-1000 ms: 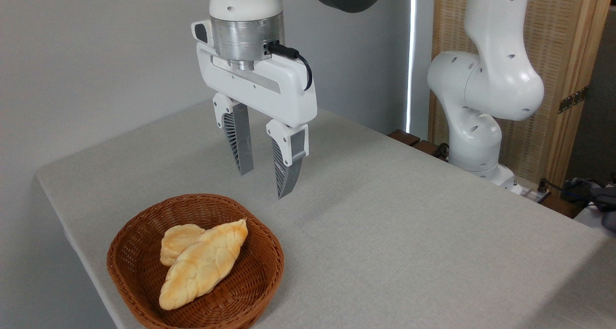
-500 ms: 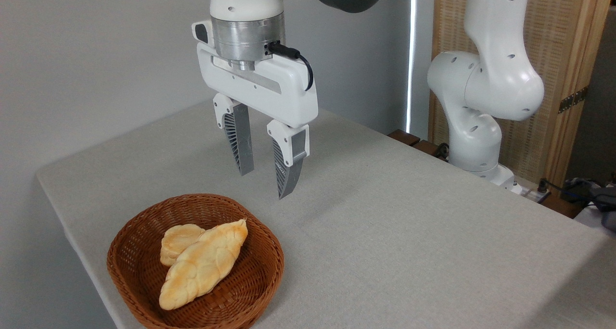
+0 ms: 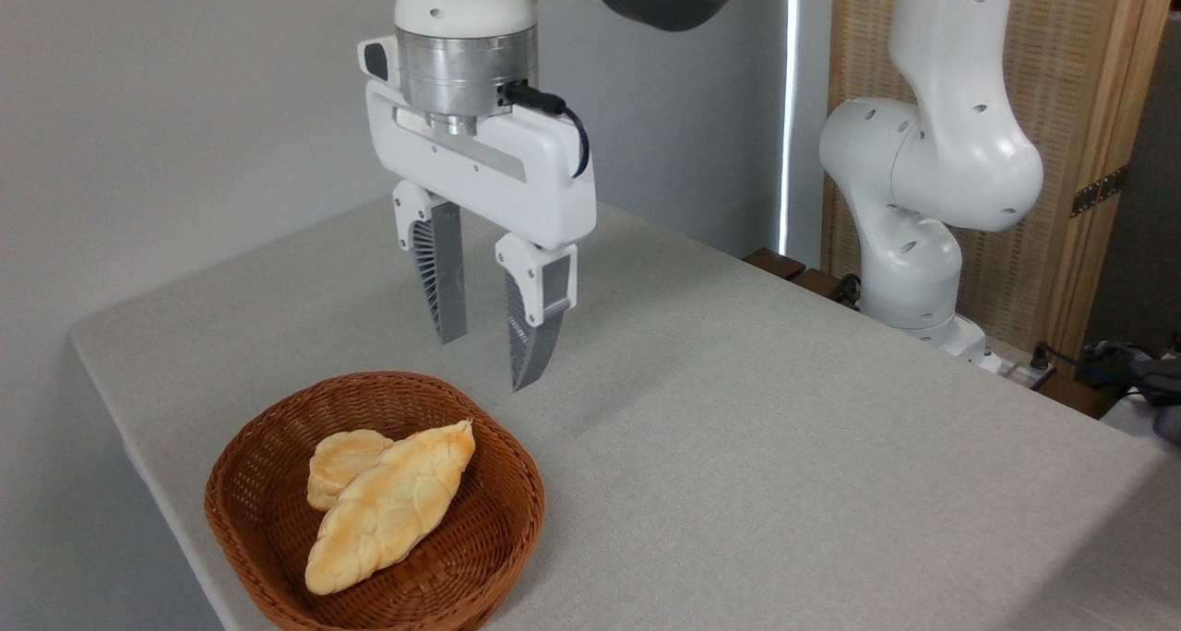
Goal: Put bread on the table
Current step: 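Lower the open gripper into the basket around the elongated bread roll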
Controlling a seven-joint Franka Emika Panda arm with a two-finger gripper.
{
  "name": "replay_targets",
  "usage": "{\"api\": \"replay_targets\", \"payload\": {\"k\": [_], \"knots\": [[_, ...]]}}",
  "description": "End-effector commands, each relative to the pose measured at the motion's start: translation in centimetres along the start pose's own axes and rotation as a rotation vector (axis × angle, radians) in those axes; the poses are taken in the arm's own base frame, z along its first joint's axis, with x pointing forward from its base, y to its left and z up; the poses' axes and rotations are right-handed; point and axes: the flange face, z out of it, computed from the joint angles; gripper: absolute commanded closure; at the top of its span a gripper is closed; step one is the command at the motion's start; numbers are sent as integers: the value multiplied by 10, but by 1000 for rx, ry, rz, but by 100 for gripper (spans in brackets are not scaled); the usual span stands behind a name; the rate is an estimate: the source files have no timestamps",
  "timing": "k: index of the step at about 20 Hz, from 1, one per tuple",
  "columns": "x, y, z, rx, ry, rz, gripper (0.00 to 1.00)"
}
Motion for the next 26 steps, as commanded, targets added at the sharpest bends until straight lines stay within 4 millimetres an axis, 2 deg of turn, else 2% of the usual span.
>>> {"api": "replay_targets", "payload": {"k": [1, 3, 12, 18, 26], "knots": [[14, 1, 24, 12, 41, 44, 0], [16, 3, 33, 14, 44, 79, 0], [50, 14, 84, 24, 44, 166, 0], [60, 9, 119, 30, 38, 172, 0], [64, 9, 148, 47, -17, 215, 0]]}}
